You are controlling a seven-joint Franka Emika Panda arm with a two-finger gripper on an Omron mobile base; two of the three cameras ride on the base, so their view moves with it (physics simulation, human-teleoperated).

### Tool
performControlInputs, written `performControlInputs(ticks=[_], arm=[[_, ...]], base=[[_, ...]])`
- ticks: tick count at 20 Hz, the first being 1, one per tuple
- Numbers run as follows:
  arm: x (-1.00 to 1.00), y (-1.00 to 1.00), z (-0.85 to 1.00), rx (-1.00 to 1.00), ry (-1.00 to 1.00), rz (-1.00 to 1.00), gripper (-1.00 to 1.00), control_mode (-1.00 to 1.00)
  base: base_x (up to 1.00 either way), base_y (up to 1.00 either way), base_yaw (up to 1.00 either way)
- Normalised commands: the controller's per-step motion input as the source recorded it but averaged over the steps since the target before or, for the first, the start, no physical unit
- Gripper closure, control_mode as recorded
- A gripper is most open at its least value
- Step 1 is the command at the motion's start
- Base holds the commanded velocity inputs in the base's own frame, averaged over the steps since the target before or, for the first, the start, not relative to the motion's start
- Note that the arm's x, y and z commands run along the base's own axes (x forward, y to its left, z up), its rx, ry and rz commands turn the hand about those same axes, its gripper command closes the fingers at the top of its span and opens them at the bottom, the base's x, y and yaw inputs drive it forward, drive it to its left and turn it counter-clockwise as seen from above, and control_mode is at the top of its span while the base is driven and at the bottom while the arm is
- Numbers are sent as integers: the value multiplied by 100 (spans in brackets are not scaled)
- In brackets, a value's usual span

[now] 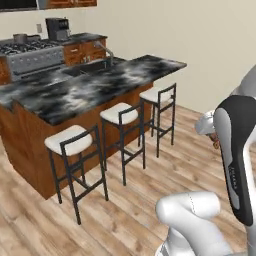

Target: Retrieve the chicken drumstick from the fridge and place it on the saucepan with marinade on the stove.

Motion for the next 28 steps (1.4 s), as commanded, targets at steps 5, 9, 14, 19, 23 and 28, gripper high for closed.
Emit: performControlInputs(ticks=[5, 9, 14, 19, 23, 28], arm=[[0, 0, 0, 0, 0, 0, 100, 100], [0, 0, 0, 0, 0, 0, 100, 100], [0, 0, 0, 0, 0, 0, 100, 100], [0, 0, 0, 0, 0, 0, 100, 100], [0, 0, 0, 0, 0, 0, 100, 100], [0, 0, 0, 0, 0, 0, 100, 100]], base=[[-22, 25, -93], [11, 57, -76], [86, 31, -21], [100, -6, 0], [100, -32, 0], [100, -34, 0]])
